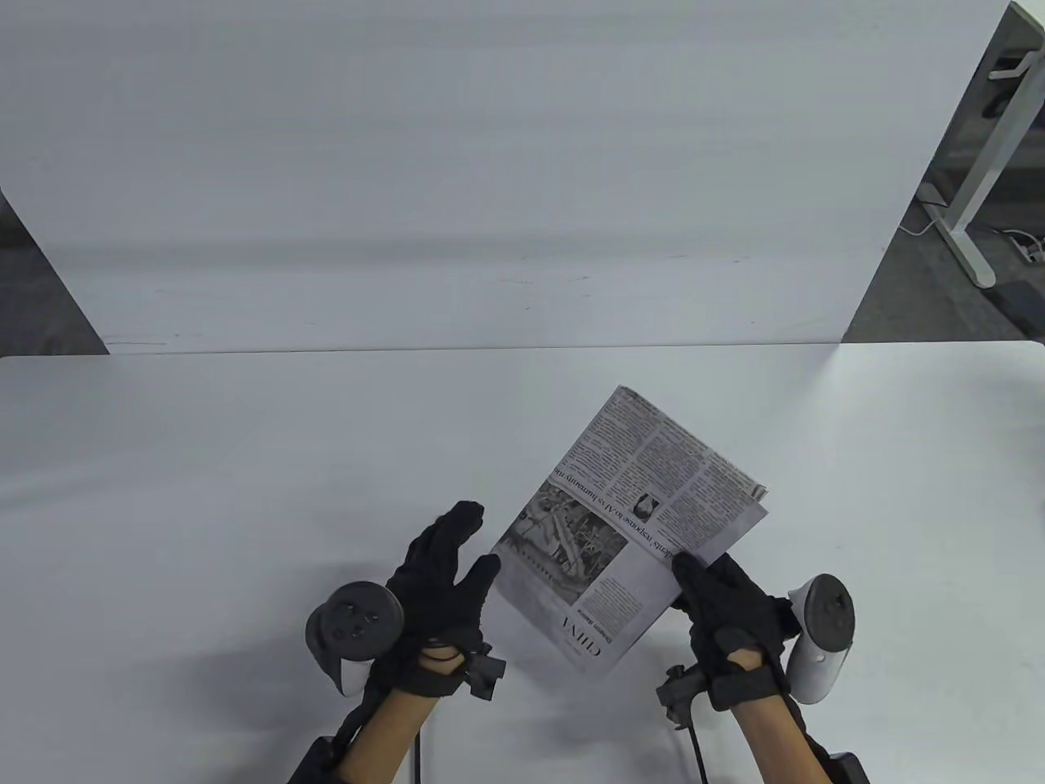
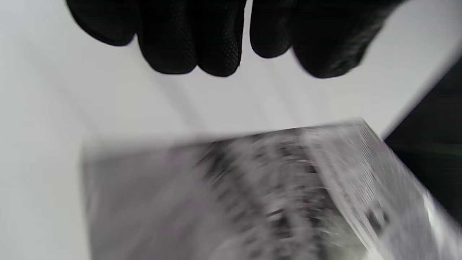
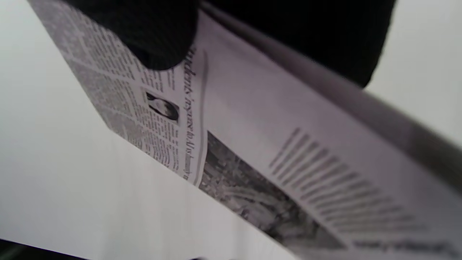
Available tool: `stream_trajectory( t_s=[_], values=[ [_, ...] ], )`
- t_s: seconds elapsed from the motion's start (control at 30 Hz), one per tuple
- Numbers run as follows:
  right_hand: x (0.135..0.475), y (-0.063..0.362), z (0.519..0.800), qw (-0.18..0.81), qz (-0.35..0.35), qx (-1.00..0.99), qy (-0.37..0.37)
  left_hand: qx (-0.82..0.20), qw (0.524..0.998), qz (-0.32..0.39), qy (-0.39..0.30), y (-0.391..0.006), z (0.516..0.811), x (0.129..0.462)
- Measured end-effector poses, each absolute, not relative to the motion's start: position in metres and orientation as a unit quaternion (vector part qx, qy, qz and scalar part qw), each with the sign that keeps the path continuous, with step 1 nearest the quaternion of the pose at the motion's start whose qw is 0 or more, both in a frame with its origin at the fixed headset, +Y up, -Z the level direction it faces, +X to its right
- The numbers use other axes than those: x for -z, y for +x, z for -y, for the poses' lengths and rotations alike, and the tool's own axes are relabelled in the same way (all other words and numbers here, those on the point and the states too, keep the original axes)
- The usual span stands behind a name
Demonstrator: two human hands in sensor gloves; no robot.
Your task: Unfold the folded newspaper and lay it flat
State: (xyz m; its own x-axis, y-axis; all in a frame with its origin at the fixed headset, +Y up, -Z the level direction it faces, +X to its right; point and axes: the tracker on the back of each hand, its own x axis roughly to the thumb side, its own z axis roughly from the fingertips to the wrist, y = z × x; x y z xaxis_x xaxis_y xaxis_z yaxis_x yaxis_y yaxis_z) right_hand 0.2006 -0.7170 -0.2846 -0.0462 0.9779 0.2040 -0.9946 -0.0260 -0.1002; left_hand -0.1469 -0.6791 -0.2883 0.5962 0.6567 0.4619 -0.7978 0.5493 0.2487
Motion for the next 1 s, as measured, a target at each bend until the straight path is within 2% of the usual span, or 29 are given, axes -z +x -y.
stream_trajectory(
  t_s=[0.07, 0.13, 0.2, 0.27, 0.37, 0.47, 0.6, 0.8, 1.0],
  values=[
    [0.275, 0.191, 0.707, 0.613, 0.167, -0.771, 0.040, -0.424, 0.860, 0.200, 0.202, -0.129, 0.673, 0.280],
    [0.264, 0.171, 0.697, 0.522, 0.206, -0.823, 0.084, -0.454, 0.842, 0.245, 0.160, -0.107, 0.674, 0.273],
    [0.261, 0.159, 0.695, 0.486, 0.206, -0.841, 0.118, -0.464, 0.834, 0.268, 0.131, -0.095, 0.678, 0.270],
    [0.257, 0.140, 0.694, 0.458, 0.175, -0.854, 0.172, -0.484, 0.821, 0.280, 0.113, -0.087, 0.685, 0.268],
    [0.258, 0.124, 0.698, 0.457, 0.109, -0.853, 0.226, -0.523, 0.801, 0.270, 0.110, -0.086, 0.692, 0.268],
    [0.259, 0.118, 0.704, 0.455, 0.092, -0.853, 0.240, -0.535, 0.798, 0.255, 0.111, -0.085, 0.694, 0.268],
    [0.260, 0.118, 0.704, 0.457, 0.091, -0.852, 0.240, -0.541, 0.798, 0.236, 0.123, -0.089, 0.695, 0.270],
    [0.263, 0.124, 0.704, 0.492, 0.075, -0.833, 0.243, -0.586, 0.767, 0.243, 0.089, -0.096, 0.699, 0.277],
    [0.263, 0.135, 0.703, 0.548, 0.093, -0.806, 0.204, -0.613, 0.746, 0.255, 0.054, -0.094, 0.700, 0.280]
  ],
)
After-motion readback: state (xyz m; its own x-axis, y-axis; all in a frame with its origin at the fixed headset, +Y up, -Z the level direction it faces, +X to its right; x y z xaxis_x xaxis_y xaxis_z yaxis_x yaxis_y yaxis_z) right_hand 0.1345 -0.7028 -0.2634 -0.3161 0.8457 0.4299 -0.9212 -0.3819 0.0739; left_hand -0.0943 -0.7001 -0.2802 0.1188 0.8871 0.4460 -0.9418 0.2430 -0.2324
